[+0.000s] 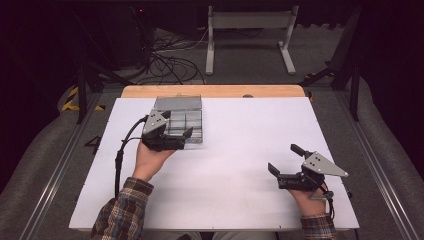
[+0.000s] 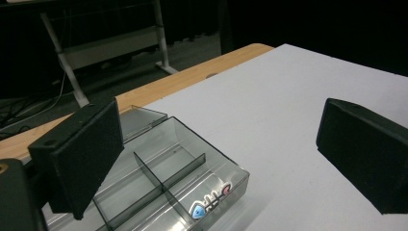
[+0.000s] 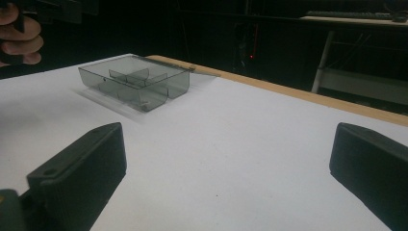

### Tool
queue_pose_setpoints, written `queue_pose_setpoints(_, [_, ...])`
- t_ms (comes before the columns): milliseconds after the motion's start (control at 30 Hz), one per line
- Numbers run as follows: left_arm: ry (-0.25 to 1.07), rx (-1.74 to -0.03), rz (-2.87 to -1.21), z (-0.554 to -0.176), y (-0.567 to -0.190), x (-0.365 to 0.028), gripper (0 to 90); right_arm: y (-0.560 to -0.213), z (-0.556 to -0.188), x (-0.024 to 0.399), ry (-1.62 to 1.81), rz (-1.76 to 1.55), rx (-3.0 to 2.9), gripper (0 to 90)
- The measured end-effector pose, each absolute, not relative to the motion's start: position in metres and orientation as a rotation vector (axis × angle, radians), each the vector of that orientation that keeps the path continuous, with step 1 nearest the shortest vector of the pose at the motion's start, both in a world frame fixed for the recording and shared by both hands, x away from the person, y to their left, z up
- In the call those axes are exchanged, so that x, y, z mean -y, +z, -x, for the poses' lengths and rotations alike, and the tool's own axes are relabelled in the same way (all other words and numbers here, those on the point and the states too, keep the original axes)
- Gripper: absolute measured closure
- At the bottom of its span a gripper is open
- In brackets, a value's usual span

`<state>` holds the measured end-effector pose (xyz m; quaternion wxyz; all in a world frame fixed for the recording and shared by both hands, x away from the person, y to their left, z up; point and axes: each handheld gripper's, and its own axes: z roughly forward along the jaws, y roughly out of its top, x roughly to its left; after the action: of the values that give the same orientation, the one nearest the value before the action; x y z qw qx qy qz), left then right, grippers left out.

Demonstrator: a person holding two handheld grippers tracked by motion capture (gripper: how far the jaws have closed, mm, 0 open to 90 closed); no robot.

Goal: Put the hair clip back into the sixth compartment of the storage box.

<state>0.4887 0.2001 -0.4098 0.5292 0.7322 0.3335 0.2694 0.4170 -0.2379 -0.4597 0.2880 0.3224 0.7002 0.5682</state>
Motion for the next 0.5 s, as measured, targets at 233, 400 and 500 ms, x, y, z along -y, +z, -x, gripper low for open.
queue_pose_setpoints(233, [0.656, -0.768, -1.722, -0.474, -0.409, -0.206, 3.3, -0.46, -0.417, 0.239, 1.529, -0.865, -1.866, 0.0])
queue_pose_setpoints(400, [0.661, -0.755, -1.691, -0.465, -0.409, -0.213, 3.3, -0.46, -0.417, 0.24, 1.536, -0.872, -1.865, 0.0])
queue_pose_setpoints(500, [0.658, -0.755, -1.684, -0.461, -0.41, -0.217, 3.3, -0.46, -0.417, 0.24, 1.533, -0.879, -1.859, 0.0])
